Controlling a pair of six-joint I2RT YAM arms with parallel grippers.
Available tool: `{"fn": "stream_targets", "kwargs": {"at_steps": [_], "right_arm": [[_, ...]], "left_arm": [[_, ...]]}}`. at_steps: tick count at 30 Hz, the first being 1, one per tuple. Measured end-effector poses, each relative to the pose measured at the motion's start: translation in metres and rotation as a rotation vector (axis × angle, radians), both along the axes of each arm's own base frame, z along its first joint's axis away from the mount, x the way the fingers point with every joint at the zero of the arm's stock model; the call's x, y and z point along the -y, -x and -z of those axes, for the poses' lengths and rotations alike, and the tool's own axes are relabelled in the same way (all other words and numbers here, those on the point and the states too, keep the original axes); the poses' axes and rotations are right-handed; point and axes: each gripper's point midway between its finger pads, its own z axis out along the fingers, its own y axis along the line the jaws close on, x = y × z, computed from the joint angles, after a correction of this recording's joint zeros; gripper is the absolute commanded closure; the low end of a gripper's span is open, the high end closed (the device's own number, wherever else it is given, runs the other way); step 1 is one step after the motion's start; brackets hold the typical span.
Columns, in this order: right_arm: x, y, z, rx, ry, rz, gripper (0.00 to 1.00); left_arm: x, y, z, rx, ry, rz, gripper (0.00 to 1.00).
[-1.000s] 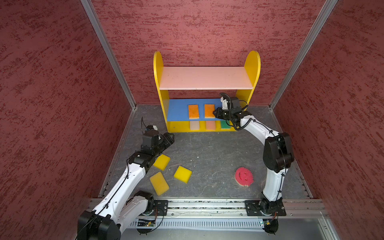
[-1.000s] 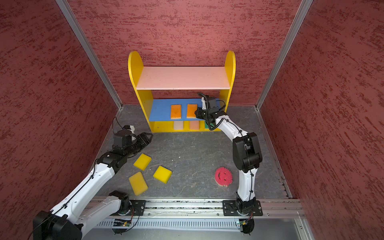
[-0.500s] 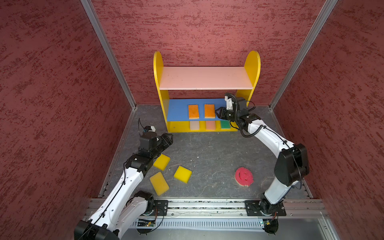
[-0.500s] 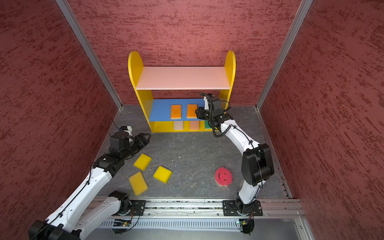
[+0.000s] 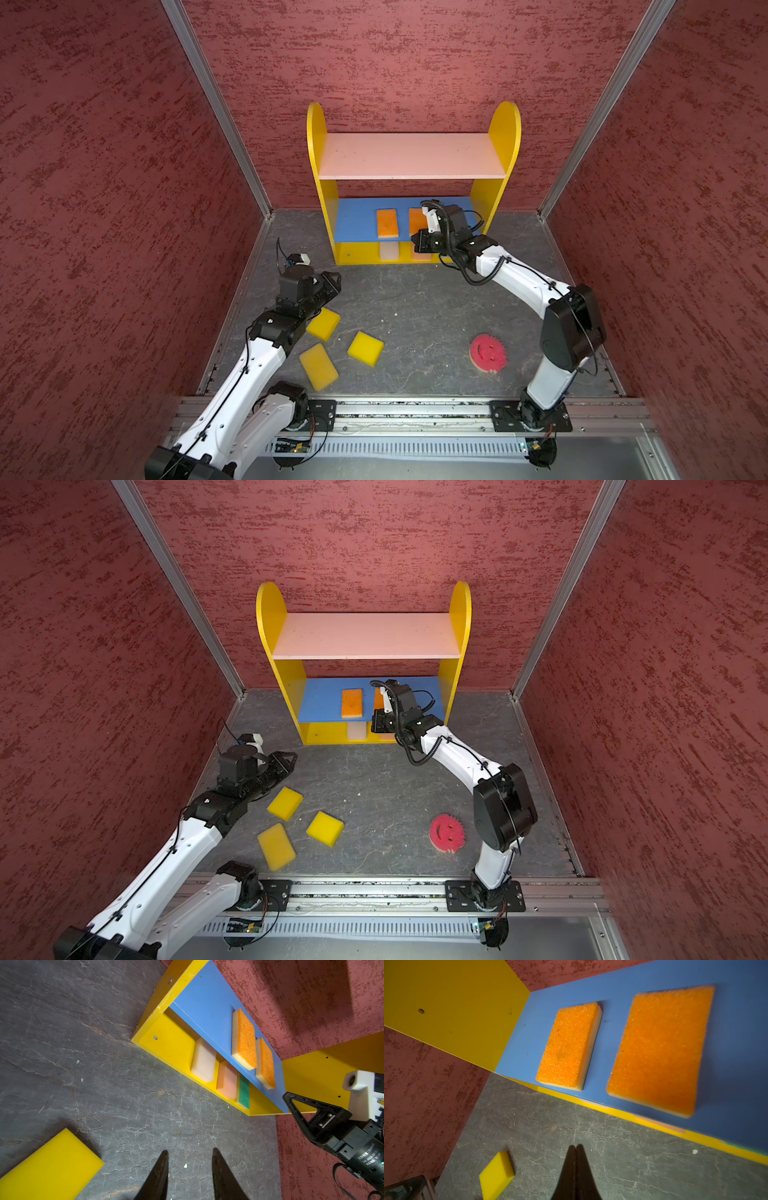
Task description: Place and organize the cleaning sponges onto the shelf
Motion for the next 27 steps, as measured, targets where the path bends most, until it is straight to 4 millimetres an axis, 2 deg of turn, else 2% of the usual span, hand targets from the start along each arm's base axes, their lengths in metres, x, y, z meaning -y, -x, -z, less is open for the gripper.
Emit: {"fn": "stream_targets", "kwargs": {"at_steps": [6, 13, 20, 27], "right_arm": [[-0.029, -0.010, 0.025, -0.032, 0.002, -0.034, 1.00], [-0.058, -0.021, 0.028, -0.016, -0.037, -0.053, 1.00], [-0.072, -0.032, 0.025, 0.000, -0.071, -0.052, 1.00], [-0.075, -0.036, 0.031, -0.011, -0.077, -0.044, 1.00]], "left_arm": [[0.000, -0.002, 0.008, -0.025, -0.009, -0.002, 0.64], [-0.002, -0.004, 0.011, -0.034, -0.017, -0.004, 0.63], [-0.008, -0.005, 0.010, -0.029, -0.022, -0.017, 0.62], [-0.010, -0.005, 0.007, -0.022, -0.012, -0.019, 0.62]]}}
